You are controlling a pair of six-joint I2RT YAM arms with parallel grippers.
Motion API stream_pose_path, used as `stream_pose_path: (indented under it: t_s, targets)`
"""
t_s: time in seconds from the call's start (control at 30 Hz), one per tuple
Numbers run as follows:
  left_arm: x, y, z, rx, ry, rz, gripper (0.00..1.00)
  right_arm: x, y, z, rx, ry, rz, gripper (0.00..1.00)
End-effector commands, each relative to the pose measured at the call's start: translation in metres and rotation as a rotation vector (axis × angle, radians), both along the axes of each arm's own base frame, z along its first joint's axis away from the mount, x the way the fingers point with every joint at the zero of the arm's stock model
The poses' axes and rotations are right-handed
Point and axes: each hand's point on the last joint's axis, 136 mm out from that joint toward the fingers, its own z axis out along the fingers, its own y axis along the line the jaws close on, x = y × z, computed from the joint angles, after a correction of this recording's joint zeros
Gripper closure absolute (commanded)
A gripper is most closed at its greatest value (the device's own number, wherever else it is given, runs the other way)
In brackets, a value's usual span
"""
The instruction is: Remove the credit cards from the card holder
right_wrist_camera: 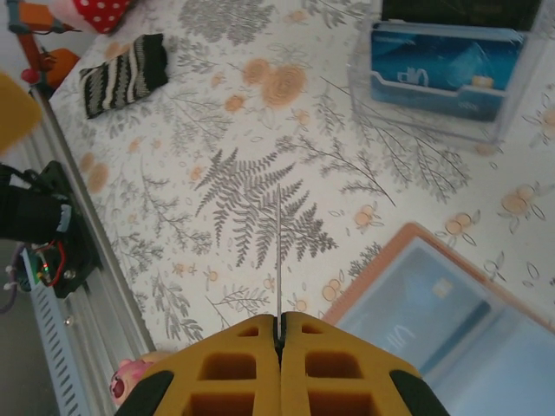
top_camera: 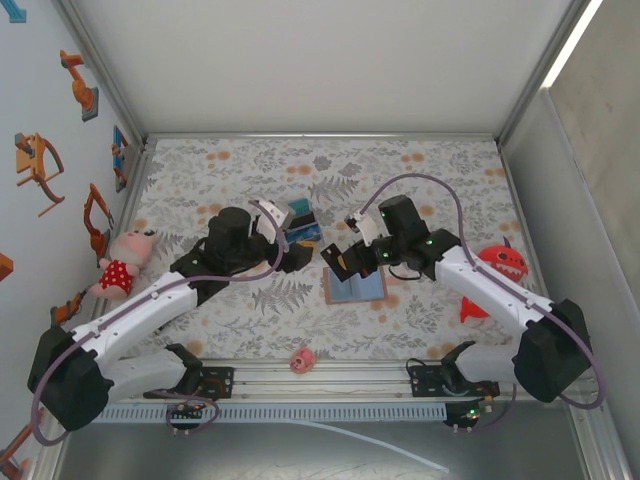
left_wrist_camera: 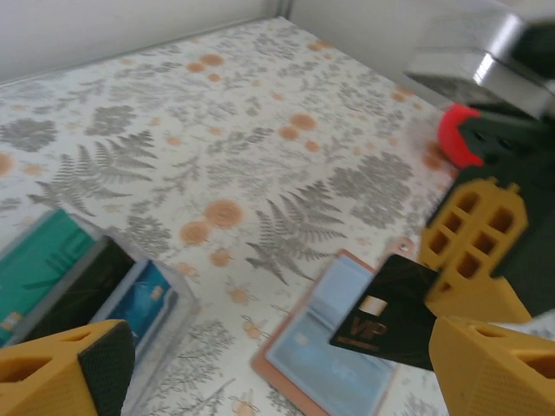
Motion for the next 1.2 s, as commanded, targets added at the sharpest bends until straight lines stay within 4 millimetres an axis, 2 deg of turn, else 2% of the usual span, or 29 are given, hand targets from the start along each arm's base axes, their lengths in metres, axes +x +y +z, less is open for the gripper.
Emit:
stream_pose_path:
  t_s: [0.0,0.13,0.33,0.47,0.6,0.77,0.93,1.03,1.13,1.17]
  targets:
    - [-0.032,-0.010,0.002,-0.009,0.048,-0.186,0.15,-0.014,0.010,0.021,0.045,-0.058,0.151,1.00]
    - [-0.045,-0.018,0.002,-0.019,0.081,-0.280,0.19,-0.024,0.012,0.030,0.054,-0.082,0.235,1.00]
    - [-0.058,-0.028,0.005,-0.036,0.120,-0.396,0.50,-0.040,0.014,0.039,0.067,-0.084,0.339,1.00]
    - [-0.064,-0.032,0.002,-0.017,0.127,-0.441,0.52,-0.044,0.014,0.040,0.065,-0.077,0.376,1.00]
    - [-0.068,-0.036,-0.002,-0.002,0.145,-0.472,0.74,-0.046,0.017,0.041,0.068,-0.071,0.406,1.00]
    - [-0.074,-0.041,-0.006,0.000,0.159,-0.512,0.77,-0.044,0.019,0.042,0.072,-0.071,0.415,1.00]
    - [-0.082,-0.044,-0.008,0.006,0.163,-0.553,1.00,-0.044,0.020,0.042,0.078,-0.069,0.421,1.00]
    - [-0.084,-0.045,-0.010,0.009,0.166,-0.561,1.00,-0.044,0.019,0.042,0.079,-0.075,0.418,1.00]
    - [-0.084,-0.045,-0.009,0.002,0.165,-0.555,1.00,-0.043,0.017,0.042,0.071,-0.090,0.398,0.91]
    - [-0.084,-0.044,-0.007,-0.002,0.157,-0.550,1.00,-0.041,0.015,0.041,0.060,-0.101,0.378,0.84]
